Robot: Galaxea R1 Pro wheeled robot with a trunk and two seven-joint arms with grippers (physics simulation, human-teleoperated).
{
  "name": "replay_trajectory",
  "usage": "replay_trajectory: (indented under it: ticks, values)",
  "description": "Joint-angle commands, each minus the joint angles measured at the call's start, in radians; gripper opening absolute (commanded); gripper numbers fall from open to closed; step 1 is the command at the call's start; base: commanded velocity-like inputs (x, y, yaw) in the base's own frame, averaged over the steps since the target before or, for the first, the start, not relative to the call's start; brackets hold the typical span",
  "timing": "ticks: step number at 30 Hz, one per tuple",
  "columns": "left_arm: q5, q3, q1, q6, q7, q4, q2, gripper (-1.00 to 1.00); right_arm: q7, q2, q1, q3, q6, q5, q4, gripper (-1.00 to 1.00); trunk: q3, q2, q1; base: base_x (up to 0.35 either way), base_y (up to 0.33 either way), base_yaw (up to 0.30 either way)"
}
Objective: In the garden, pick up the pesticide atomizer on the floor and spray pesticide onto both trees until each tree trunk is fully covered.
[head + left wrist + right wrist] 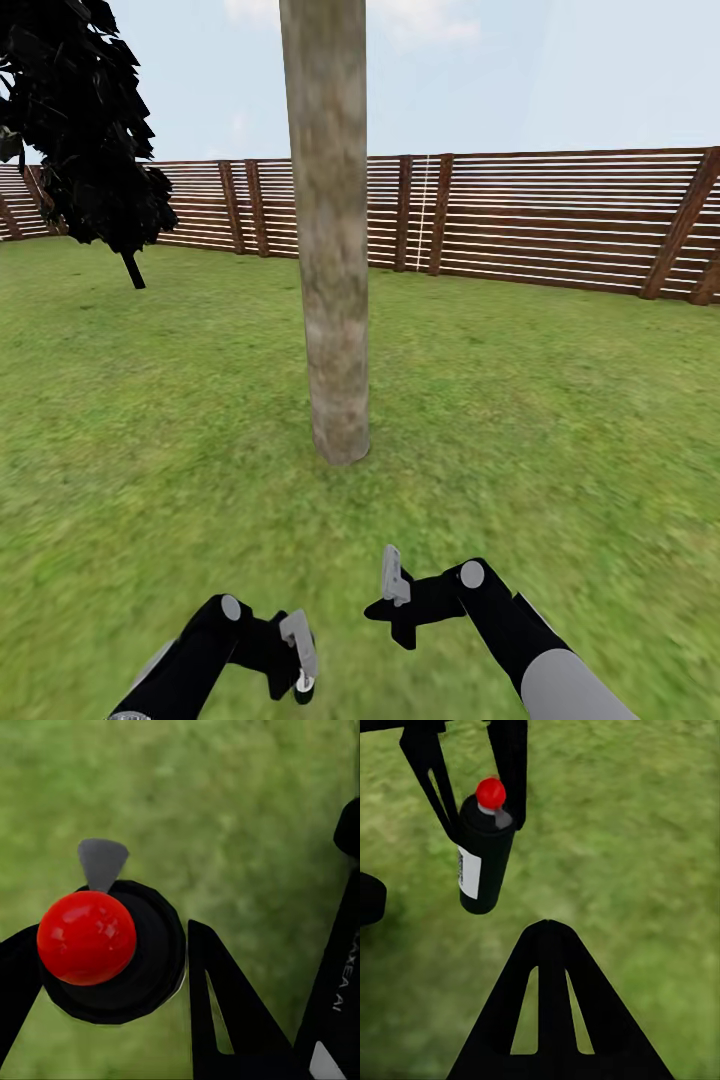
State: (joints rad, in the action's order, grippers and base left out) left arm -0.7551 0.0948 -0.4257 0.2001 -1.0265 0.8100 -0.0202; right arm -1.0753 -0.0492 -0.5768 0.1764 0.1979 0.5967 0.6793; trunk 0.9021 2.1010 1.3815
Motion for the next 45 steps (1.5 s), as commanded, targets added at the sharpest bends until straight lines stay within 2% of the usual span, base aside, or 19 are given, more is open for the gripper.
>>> replay_trajectory:
  ticks: [1,3,7,11,18,22,29,45]
  values:
    - [-0.001,0.0,-0.002,-0.001,-0.005,0.0,-0.003,-1.0,0.0,0.0,0.0,0.0,0.0,0.0,0.0,-1.0,0.0,0.0,0.0,0.0,0.0,0.0]
    - [-0.001,0.0,-0.003,-0.004,-0.008,0.001,-0.007,-1.0,0.0,0.0,0.0,0.0,0.0,0.0,0.0,-1.0,0.0,0.0,0.0,0.0,0.0,0.0]
    - [-0.004,0.004,-0.004,-0.007,-0.004,0.001,-0.031,-1.0,0.0,0.0,0.0,0.0,0.0,0.0,0.0,-1.0,0.0,0.0,0.0,0.0,0.0,0.0]
    - [-0.004,0.049,-0.004,-0.005,0.001,0.002,-0.035,-1.0,0.0,0.0,0.0,0.0,0.0,0.0,0.0,-1.0,0.0,0.0,0.0,0.0,0.0,0.0]
    - [-0.004,0.057,-0.023,-0.005,0.002,0.003,-0.07,-1.0,0.0,-0.001,0.0,0.001,0.0,-0.001,-0.001,-1.0,0.0,0.0,0.0,0.0,0.0,0.0]
    - [-0.004,0.056,-0.049,0.001,0.007,0.003,-0.072,-1.0,-0.001,-0.002,0.0,0.002,0.0,-0.001,-0.001,-1.0,0.0,0.0,0.0,0.0,0.0,0.0]
    - [-0.002,0.056,-0.057,0.001,0.032,0.003,-0.085,-1.0,-0.001,-0.003,0.0,0.002,0.0,-0.002,-0.001,-1.0,0.0,0.0,0.0,0.0,0.0,0.0]
    - [0.013,0.053,-0.057,-0.011,-0.019,-0.01,-0.087,-1.0,0.0,-0.003,0.0,0.002,0.0,0.0,-0.002,-1.0,0.0,0.0,0.0,0.0,0.0,0.0]
